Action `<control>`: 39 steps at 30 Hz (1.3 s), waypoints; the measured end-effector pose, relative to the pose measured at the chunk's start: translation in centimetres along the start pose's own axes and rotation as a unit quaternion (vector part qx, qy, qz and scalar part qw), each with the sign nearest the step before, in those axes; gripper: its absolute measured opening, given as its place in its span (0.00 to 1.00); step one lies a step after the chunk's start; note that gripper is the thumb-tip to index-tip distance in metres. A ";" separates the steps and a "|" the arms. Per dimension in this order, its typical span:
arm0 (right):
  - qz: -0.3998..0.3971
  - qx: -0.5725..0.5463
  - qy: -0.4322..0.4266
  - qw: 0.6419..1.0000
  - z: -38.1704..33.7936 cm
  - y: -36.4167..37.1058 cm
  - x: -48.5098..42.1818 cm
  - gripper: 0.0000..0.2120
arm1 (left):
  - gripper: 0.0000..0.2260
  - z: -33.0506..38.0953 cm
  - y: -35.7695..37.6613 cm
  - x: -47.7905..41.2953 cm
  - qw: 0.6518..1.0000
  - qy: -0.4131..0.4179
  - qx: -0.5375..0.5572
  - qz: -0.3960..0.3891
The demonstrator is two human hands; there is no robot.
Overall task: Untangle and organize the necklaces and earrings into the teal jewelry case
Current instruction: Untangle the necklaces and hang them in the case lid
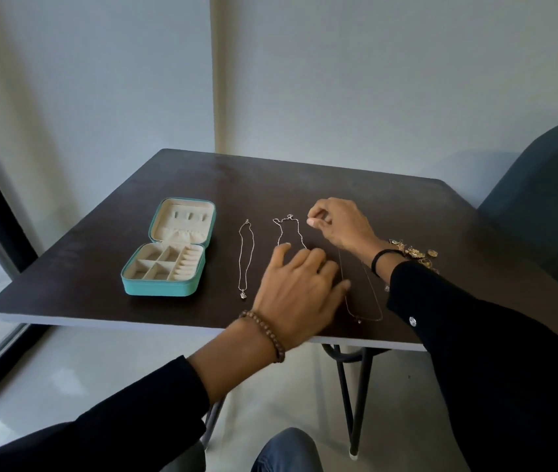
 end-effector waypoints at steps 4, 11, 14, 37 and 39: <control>0.001 -0.015 0.014 1.000 -1.3 1.7 -1.1 0.02 | 0.17 -3.9 0.5 -0.7 0.996 -0.057 -0.020 -0.070; -0.070 0.041 0.008 0.997 -2.3 4.7 -3.6 0.13 | 0.17 -7.7 2.7 -3.1 0.980 -0.070 -0.027 -0.185; -0.072 0.061 0.003 0.996 -2.4 5.0 -4.4 0.11 | 0.19 -8.2 3.3 -3.7 0.978 -0.061 -0.035 -0.197; -0.038 -0.306 0.050 0.950 -7.3 -4.3 1.6 0.05 | 0.08 -6.6 -1.2 -2.7 0.959 -0.213 0.187 0.018; -0.042 -0.342 0.034 0.938 -8.5 -5.9 2.3 0.04 | 0.07 -6.8 -2.6 -3.1 0.936 -0.239 0.249 0.059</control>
Point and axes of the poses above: each hand's wrist, its own x-axis away from the middle knuckle, its own y-axis out of the palm, z = x × y, the point moved 1 cm from there along -x, towards the middle knuckle, and after that the axes turned 6 degrees about -x, right-handed, at the moved point
